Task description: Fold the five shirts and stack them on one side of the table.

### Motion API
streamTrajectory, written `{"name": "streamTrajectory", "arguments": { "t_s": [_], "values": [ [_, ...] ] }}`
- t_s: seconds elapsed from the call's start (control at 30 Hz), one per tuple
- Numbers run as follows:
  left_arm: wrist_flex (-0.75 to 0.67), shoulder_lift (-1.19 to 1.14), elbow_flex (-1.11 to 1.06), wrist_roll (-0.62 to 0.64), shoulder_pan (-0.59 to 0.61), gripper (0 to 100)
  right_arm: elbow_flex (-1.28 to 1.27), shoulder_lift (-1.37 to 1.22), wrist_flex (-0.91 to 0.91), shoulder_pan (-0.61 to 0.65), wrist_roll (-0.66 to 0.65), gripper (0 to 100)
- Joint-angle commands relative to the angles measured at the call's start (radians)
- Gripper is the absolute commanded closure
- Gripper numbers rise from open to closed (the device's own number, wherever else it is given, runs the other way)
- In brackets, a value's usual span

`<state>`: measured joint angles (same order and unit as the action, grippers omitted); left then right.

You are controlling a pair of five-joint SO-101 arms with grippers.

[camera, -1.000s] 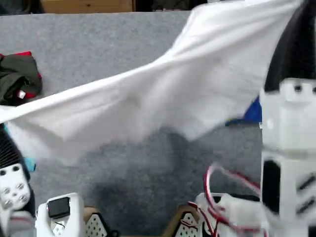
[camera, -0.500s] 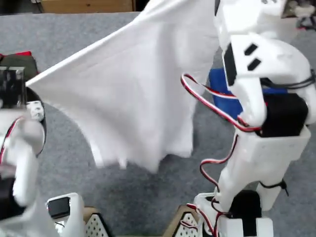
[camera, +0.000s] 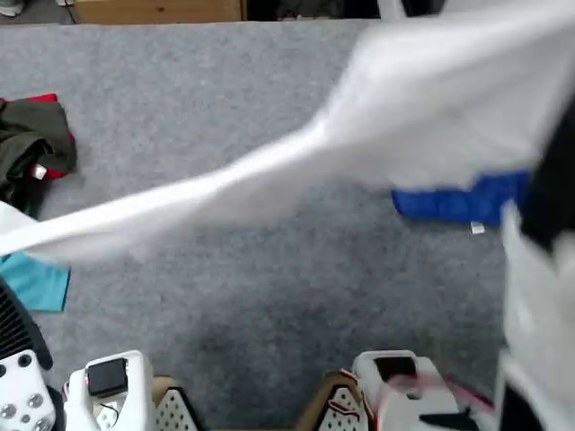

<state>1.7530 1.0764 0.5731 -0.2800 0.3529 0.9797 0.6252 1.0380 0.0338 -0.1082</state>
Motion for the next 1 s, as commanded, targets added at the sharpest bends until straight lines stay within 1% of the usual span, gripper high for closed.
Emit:
{"name": "streamTrajectory", "arguments": {
  "t_s": [0.0,0.1,0.2,0.3,0.37,0.4,0.43,0.5,0.57,0.63,0.7,0.73,0.77,0.8,0.83,0.9,0.97],
  "values": [
    [0.008,-0.011,0.030,-0.002,0.007,97,0.024,0.007,-0.003,-0.006,-0.089,98.5],
    [0.008,-0.011,-0.008,-0.002,0.004,97,0.022,-0.016,-0.003,-0.006,-0.132,98.5],
    [0.008,-0.011,-0.122,-0.006,-0.002,97,0.022,-0.082,-0.003,0.000,-0.152,98.5],
    [0.003,-0.020,-0.289,-0.008,-0.004,97,0.012,-0.189,0.000,0.000,-0.149,98.5],
    [-0.049,-0.023,-0.444,-0.008,-0.004,97,-0.024,-0.275,-0.002,0.002,-0.146,98.5],
    [-0.114,-0.023,-0.547,-0.008,-0.004,97,-0.050,-0.323,-0.002,0.002,-0.150,98.5],
    [-0.207,-0.021,-0.662,-0.006,-0.002,97,-0.079,-0.371,-0.006,0.005,-0.149,98.5],
    [-0.462,-0.025,-0.900,-0.003,0.002,97,-0.148,-0.478,-0.034,0.031,-0.153,98.5],
    [-0.816,-0.038,-1.156,-0.002,0.004,97,-0.239,-0.608,-0.117,0.038,-0.153,98.5],
    [-1.224,-0.091,-1.376,0.000,-0.004,97,-0.315,-0.751,-0.259,0.041,-0.169,98.5],
    [-1.583,-0.201,-1.498,0.031,-0.005,97,-0.338,-0.903,-0.434,0.041,-0.181,98.5],
    [-1.697,-0.272,-1.500,0.046,-0.001,97,-0.331,-0.975,-0.514,0.038,-0.175,98.5],
    [-1.754,-0.348,-1.468,0.055,0.005,97,-0.315,-1.046,-0.575,0.035,-0.173,98.5],
    [-1.766,-0.427,-1.403,0.058,0.013,97,-0.283,-1.102,-0.615,0.035,-0.173,98.5],
    [-1.749,-0.493,-1.323,0.063,0.031,97,-0.237,-1.145,-0.621,0.037,-0.172,98.5],
    [-1.671,-0.620,-1.141,0.063,0.054,97,-0.136,-1.214,-0.589,0.041,-0.172,98.5],
    [-1.559,-0.703,-0.970,0.063,0.059,97,-0.022,-1.262,-0.528,0.060,-0.172,98.5]
  ]
}}
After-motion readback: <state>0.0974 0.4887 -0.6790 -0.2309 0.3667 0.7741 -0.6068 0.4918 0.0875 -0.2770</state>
